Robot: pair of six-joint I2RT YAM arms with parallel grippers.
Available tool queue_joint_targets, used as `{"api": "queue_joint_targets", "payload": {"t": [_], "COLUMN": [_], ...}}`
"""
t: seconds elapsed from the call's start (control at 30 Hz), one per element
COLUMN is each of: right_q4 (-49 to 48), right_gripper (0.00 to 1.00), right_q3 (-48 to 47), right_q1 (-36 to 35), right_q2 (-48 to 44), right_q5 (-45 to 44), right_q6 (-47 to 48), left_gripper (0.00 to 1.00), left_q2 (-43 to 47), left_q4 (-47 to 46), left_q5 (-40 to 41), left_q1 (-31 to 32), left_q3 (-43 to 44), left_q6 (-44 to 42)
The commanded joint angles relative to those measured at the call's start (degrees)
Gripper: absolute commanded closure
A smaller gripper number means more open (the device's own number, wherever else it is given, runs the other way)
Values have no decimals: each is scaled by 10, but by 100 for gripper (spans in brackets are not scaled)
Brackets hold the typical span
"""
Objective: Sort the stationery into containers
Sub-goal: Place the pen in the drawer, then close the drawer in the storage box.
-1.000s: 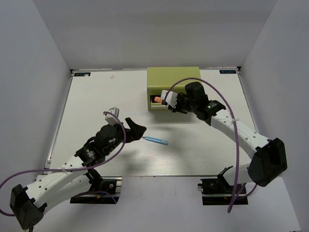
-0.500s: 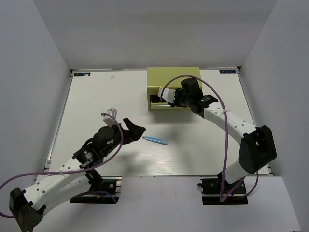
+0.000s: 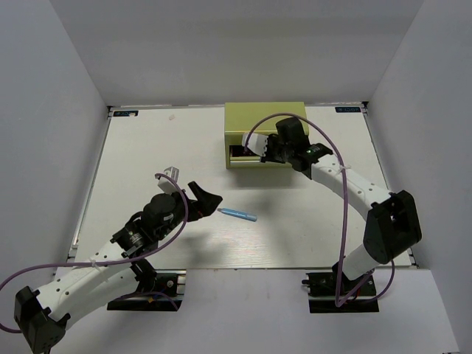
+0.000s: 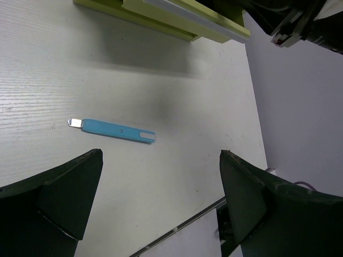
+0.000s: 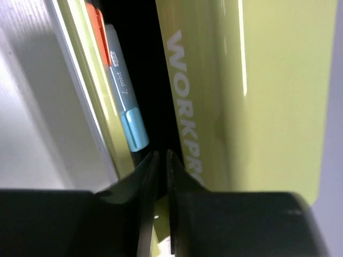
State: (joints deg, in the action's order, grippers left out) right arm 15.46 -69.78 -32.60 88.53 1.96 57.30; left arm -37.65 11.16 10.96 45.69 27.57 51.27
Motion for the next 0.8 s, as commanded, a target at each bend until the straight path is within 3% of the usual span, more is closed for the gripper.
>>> {"api": "queue_joint_targets", "payload": {"t": [0.0,0.1,0.2,0.4,0.53,0.77], "right_q4": [12,61,201,314,304,177], "right_gripper": [98,100,100,100,100,100], "right_q3": [-51,-52,-67,-112,-127,-115], "right_q1": [5,7,5,5,5,4], "right_q2": [-37,-50,-42,31,68,110], "right_q5": [46,138,231,258,244,156], "right_q6": [-33,-15,76,155,138,52], "left_gripper": [0,0,0,0,0,0], "left_q2": [8,8,2,-9,-16,-27], "left_q4": [-8,-20,-25,-43,-63,-70], "left_q5": [-11,-11,-16,-23,-29,-18], "left_q1": [-1,-1,-1,-1,-1,-1], "left_q3": [-9,-15,-20,-31,-37,-47], "left_q6": [8,14,19,68,91,117]}}
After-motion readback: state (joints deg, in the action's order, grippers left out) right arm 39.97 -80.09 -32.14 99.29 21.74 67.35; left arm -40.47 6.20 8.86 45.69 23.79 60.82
